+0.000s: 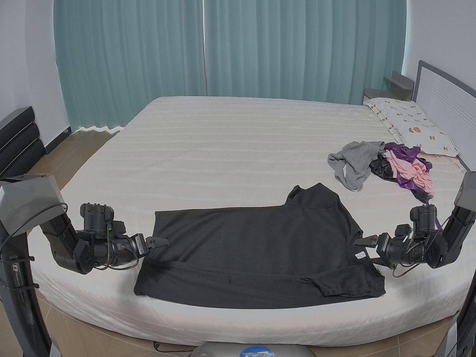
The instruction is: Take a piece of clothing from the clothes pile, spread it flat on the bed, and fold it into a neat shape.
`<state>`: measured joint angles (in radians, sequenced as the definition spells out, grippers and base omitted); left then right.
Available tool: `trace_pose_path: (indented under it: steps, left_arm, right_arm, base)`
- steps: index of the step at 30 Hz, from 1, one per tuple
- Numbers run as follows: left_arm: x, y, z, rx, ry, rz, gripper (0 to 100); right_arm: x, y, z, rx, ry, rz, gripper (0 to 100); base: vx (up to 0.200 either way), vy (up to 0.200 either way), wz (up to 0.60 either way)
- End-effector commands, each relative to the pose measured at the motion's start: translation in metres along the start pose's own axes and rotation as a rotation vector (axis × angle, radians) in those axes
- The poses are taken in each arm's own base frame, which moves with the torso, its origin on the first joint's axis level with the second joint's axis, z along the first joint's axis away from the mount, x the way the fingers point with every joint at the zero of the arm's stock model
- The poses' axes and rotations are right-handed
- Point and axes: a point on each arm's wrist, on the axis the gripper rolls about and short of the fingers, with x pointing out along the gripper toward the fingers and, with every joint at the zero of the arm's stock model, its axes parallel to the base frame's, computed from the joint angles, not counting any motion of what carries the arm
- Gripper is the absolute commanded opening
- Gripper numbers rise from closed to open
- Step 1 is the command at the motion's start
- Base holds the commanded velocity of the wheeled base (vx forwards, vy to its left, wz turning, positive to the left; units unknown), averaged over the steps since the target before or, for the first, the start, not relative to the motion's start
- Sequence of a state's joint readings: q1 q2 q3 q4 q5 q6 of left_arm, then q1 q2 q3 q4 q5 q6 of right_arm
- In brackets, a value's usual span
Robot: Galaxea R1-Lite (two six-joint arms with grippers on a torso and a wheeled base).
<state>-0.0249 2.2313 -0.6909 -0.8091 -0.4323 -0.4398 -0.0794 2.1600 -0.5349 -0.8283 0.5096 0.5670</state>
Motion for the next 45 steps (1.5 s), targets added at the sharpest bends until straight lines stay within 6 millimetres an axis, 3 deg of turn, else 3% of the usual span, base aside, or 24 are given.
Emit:
trace_pose_path:
  steps: [1, 22, 23, 35, 45]
  left_arm:
    - [0.007, 0.031, -0.021, 0.039, 0.018, -0.058, 100]
    - [0.016, 0.037, -0.026, 0.079, -0.033, -0.079, 100]
    - [0.016, 0.038, -0.026, 0.078, -0.034, -0.078, 0]
    - [0.006, 0.053, -0.021, 0.049, -0.081, -0.046, 0]
    - [-0.004, 0.046, -0.036, 0.069, -0.093, -0.058, 0]
  right_arm:
    - [0.002, 0.0, -0.002, -0.001, 0.01, -0.001, 100]
    - [0.004, 0.001, -0.004, -0.004, 0.017, 0.001, 100]
    - [0.004, 0.001, -0.004, -0.003, 0.018, 0.0, 100]
    - [0.004, 0.001, -0.004, -0.003, 0.018, 0.0, 100]
    - [0.003, 0.0, -0.007, -0.019, 0.022, 0.002, 100]
  base:
    - [0.0, 0.0, 0.0]
    - [0.0, 0.0, 0.0]
    - [0.0, 0.0, 0.0]
    - [0.0, 0.0, 0.0]
    - [0.0, 0.0, 0.0]
